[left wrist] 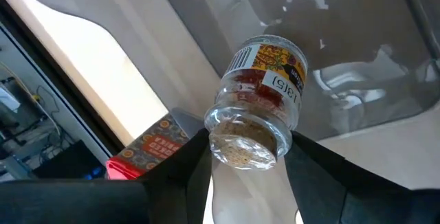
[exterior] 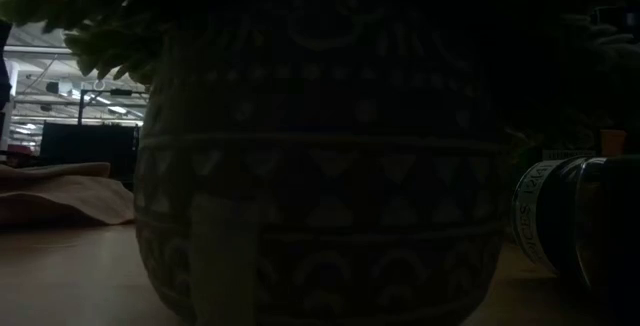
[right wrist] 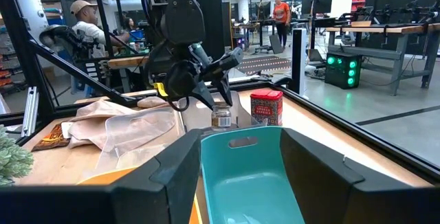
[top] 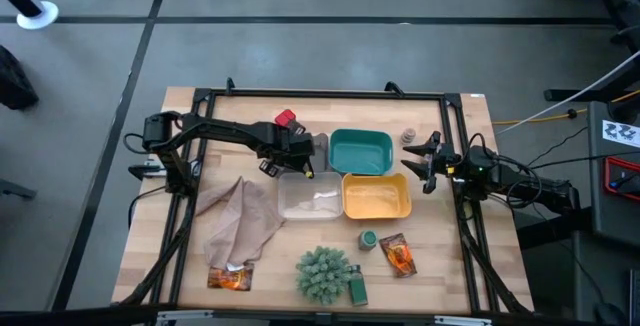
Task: Sort spices by type
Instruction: Put the left brown seasoning bottle into the black bin
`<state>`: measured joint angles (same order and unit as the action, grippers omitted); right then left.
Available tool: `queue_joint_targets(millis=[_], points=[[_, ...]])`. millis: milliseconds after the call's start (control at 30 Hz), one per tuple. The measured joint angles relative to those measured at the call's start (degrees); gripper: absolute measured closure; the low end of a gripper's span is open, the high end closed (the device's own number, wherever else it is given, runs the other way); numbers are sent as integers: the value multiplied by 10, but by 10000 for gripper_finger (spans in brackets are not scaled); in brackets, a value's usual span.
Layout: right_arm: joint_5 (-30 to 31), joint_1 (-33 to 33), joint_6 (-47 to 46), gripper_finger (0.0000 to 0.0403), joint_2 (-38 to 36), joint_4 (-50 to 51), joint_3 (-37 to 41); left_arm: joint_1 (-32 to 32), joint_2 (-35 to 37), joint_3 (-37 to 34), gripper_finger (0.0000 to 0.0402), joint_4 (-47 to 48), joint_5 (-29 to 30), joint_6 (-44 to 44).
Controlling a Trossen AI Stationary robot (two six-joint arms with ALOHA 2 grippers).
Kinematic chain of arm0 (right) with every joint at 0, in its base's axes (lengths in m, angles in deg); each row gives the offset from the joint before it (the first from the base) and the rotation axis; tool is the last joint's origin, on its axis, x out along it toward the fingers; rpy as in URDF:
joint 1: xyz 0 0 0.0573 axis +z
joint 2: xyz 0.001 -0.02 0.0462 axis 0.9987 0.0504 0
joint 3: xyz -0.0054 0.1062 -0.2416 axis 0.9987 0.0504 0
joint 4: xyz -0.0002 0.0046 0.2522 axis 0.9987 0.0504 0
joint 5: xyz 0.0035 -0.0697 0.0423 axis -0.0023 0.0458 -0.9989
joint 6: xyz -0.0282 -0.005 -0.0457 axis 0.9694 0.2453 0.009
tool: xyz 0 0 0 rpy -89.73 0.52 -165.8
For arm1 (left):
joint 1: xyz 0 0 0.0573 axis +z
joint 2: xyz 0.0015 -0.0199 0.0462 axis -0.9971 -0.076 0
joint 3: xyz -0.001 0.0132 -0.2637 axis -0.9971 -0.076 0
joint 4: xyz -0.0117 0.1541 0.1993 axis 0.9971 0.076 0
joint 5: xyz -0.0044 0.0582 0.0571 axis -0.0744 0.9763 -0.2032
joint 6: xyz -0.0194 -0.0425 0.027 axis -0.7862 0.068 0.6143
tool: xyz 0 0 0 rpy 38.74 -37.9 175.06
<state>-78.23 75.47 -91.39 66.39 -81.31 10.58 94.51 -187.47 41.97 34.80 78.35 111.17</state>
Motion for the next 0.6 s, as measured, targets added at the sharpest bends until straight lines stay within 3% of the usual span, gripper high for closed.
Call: queue_joint_targets(millis=[367, 600], points=[[0, 0, 0, 203, 0, 0, 0, 0, -22, 0, 245, -1, 0, -37], [0, 0, 0, 203, 0, 0, 0, 0, -26, 0, 245, -12, 1, -6]])
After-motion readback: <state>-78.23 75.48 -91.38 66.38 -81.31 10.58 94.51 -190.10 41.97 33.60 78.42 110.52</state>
